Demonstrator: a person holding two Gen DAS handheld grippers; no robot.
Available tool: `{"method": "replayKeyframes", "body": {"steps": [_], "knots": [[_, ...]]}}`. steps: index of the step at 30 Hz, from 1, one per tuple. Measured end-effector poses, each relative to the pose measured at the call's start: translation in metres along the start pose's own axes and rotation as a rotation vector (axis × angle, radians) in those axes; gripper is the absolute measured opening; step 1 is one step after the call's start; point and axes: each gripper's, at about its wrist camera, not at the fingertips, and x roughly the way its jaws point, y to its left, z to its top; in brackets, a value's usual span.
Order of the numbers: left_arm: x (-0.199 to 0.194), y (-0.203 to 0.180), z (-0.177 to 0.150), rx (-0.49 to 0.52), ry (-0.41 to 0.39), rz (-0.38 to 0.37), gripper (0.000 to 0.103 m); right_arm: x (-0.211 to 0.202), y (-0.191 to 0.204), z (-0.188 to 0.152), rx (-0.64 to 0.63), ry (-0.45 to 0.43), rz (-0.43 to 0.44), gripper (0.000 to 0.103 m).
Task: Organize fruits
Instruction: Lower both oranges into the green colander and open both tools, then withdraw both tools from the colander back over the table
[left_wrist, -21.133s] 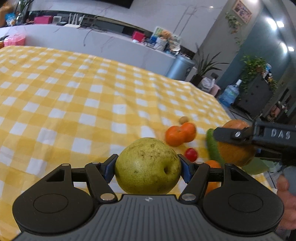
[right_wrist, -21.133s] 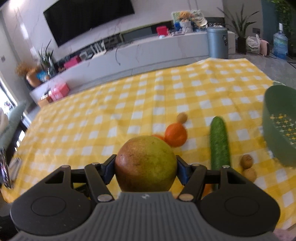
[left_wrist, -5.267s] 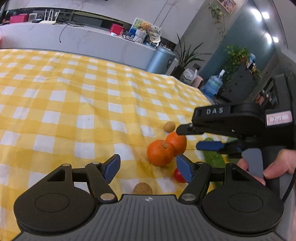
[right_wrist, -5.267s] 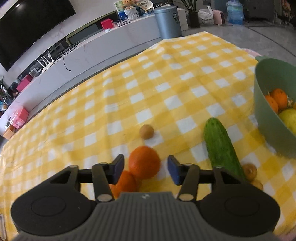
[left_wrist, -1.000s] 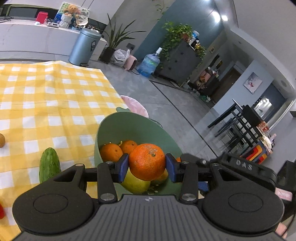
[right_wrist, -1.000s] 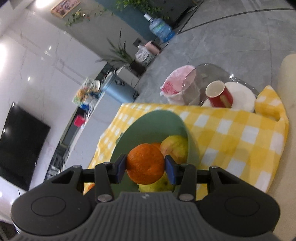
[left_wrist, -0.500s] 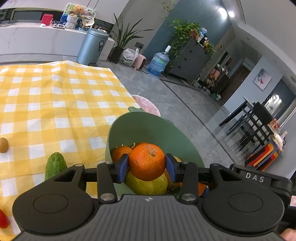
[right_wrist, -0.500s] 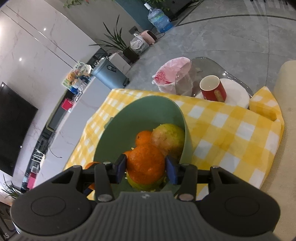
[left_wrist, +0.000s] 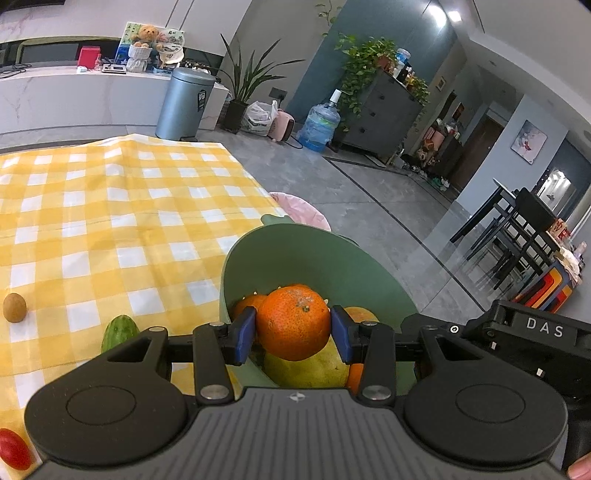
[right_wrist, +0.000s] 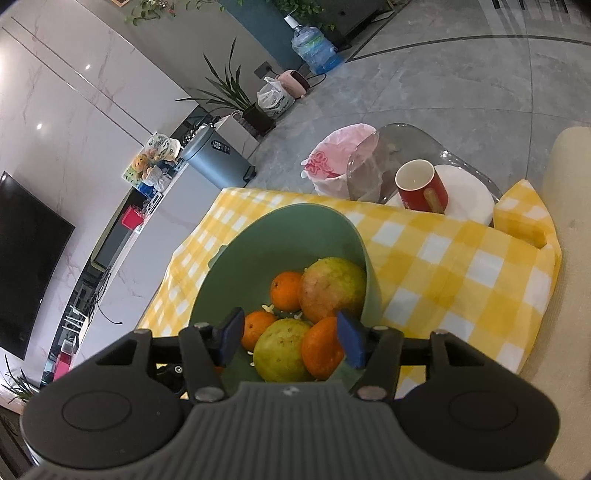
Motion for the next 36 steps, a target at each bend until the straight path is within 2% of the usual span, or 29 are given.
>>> {"method": "replayKeyframes", "body": {"steps": [1,6,9,15,17,19,24,27,36], "knots": [[0.0,0.0,0.0,0.004,-0.008,0.004,0.054,0.0,0.0,0.0,0.0,0.0,0.001,0.054],[-0.009,0.0,0.002,0.003,-0.041,0.001,0.06,-0.001,0.001,-0.001,0.004,0.001,0.007,0.057],[-0.012,0.003,0.003,-0.015,-0.046,0.005,0.061,-0.002,0.002,-0.001,-0.002,0.0,0.005,0.057],[-0.024,0.005,0.004,-0.032,-0.046,0.003,0.072,-0.001,0.005,-0.002,-0.008,0.004,0.006,0.059],[-0.028,0.005,0.005,-0.029,-0.035,0.003,0.075,-0.001,0.008,-0.003,-0.021,0.009,0.01,0.064],[-0.031,0.006,0.006,-0.019,-0.011,-0.004,0.075,-0.001,0.013,-0.004,-0.046,0.013,0.008,0.072],[-0.045,0.014,0.005,-0.026,0.006,-0.002,0.075,-0.001,0.028,-0.009,-0.113,0.021,0.004,0.076],[-0.053,0.018,0.003,-0.011,0.054,-0.024,0.075,-0.002,0.037,-0.012,-0.148,0.029,0.009,0.078],[-0.093,0.04,-0.006,-0.03,0.052,0.016,0.075,-0.007,0.075,-0.027,-0.25,0.039,0.039,0.079]]}}
